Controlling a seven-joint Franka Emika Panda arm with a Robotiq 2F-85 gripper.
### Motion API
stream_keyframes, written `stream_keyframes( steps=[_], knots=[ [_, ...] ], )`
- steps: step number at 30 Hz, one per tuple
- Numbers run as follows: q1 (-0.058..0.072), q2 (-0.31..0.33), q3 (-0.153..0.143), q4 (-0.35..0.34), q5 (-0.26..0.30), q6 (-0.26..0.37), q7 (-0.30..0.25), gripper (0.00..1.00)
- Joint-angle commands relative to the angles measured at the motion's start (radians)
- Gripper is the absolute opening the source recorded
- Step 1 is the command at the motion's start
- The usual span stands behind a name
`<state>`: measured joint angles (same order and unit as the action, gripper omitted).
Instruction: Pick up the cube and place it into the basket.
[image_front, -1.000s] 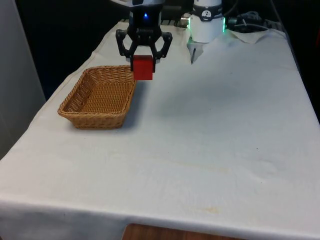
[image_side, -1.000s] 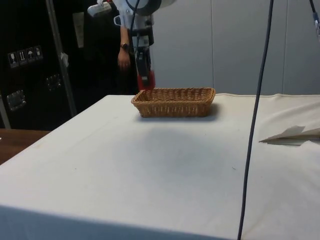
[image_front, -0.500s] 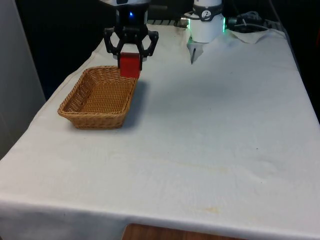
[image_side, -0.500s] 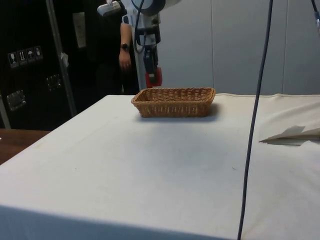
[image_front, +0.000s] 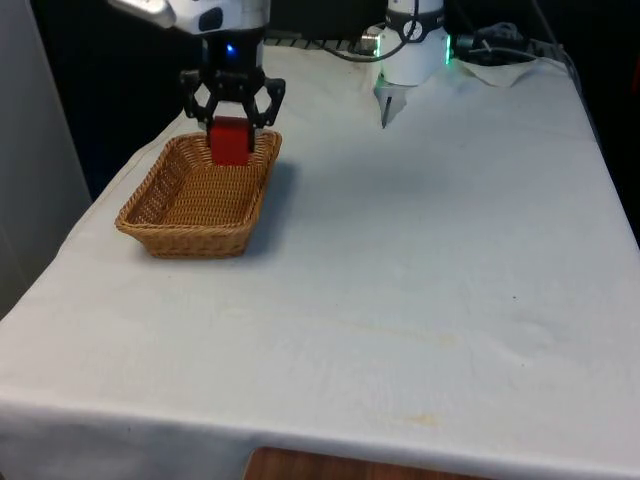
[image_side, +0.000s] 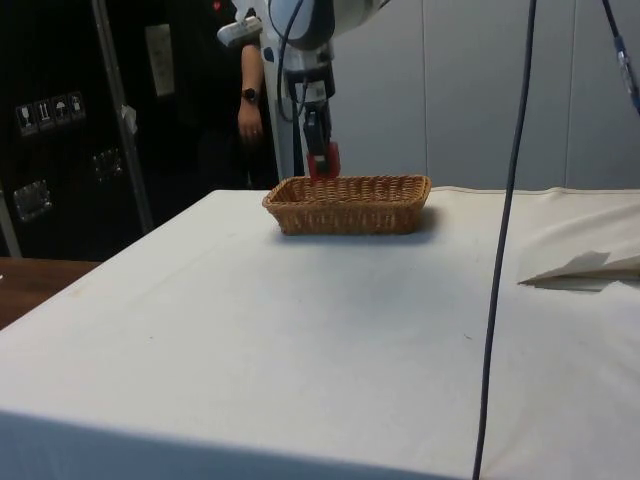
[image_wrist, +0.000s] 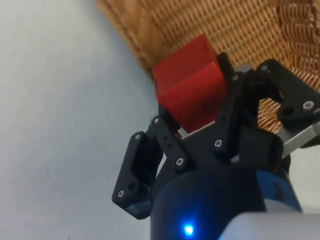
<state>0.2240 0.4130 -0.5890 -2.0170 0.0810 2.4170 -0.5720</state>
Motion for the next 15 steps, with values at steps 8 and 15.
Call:
stream_keyframes(
  steps=[8, 15],
  knots=[
    [-0.024, 0.052, -0.019, 0.024, 0.045, 0.011, -0.06, 0.03],
    [-0.031, 0.094, -0.038, 0.041, 0.08, 0.017, -0.098, 0.03]
  ],
)
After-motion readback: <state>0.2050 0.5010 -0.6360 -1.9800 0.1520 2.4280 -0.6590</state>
